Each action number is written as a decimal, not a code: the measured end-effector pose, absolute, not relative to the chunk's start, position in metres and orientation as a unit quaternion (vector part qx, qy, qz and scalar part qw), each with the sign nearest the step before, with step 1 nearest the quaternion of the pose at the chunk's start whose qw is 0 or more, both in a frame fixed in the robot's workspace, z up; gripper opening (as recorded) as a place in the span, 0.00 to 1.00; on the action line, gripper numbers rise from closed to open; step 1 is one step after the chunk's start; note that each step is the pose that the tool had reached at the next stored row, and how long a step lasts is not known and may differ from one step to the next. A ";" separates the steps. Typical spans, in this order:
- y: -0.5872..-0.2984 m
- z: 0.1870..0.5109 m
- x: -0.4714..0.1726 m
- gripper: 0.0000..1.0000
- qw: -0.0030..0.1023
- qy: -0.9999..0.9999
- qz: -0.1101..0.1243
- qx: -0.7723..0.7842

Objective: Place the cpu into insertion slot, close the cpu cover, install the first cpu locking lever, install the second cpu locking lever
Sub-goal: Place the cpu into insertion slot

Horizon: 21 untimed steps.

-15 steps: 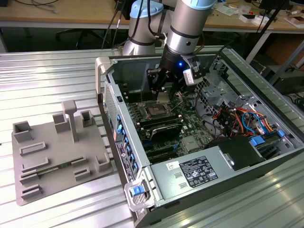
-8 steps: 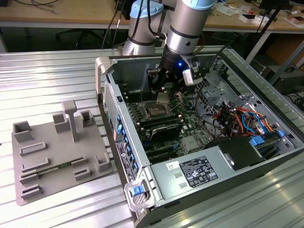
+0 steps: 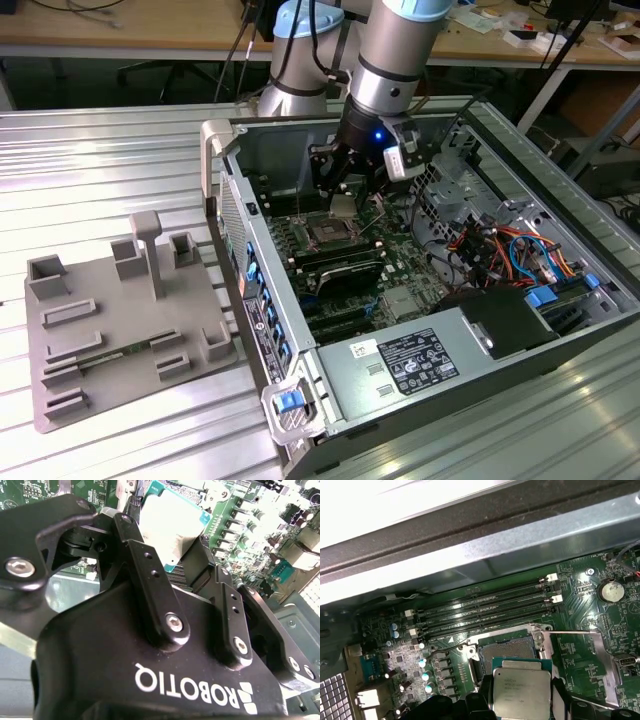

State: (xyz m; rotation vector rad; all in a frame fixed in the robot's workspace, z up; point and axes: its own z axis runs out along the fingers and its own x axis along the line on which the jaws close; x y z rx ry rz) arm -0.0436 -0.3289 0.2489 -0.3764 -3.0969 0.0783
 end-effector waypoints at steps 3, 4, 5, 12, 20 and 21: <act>-0.329 0.249 -0.044 0.55 0.011 -0.992 0.025 -0.124; -0.329 0.249 -0.044 0.55 0.011 -0.992 0.025 -0.125; -0.329 0.249 -0.044 0.55 0.011 -0.992 0.025 -0.127; -0.329 0.248 -0.044 0.55 0.011 -0.991 0.025 -0.134; -0.329 0.247 -0.044 0.55 0.011 -0.989 0.025 -0.144; -0.329 0.247 -0.044 0.55 0.011 -0.989 0.025 -0.145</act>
